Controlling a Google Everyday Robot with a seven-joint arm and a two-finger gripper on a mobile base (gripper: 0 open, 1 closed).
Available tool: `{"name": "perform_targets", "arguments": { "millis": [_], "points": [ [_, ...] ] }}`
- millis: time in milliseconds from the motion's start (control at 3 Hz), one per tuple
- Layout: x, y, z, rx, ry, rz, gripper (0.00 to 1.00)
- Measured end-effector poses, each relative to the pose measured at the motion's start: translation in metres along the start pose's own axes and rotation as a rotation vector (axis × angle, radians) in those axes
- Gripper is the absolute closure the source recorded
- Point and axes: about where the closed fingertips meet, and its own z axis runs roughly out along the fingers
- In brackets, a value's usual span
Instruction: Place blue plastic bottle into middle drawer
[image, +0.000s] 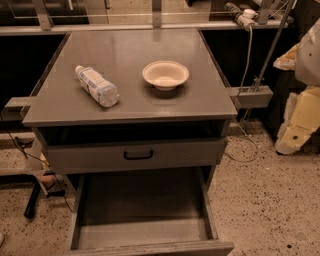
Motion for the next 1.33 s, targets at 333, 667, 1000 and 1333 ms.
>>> {"name": "perform_targets", "arguments": {
  "millis": [333, 667, 1000, 1333],
  "points": [
    [-0.002, -0.001, -0.001, 0.004, -0.005, 0.002, 0.00],
    [-0.032, -0.012, 0.005, -0.001, -0.037, 0.000, 0.00],
    [-0.076, -0.010, 0.019, -0.040, -0.074, -0.017, 0.00],
    [-0.126, 0.011, 0.032, -0.091, -0.101, -0.067, 0.00]
  ]
}}
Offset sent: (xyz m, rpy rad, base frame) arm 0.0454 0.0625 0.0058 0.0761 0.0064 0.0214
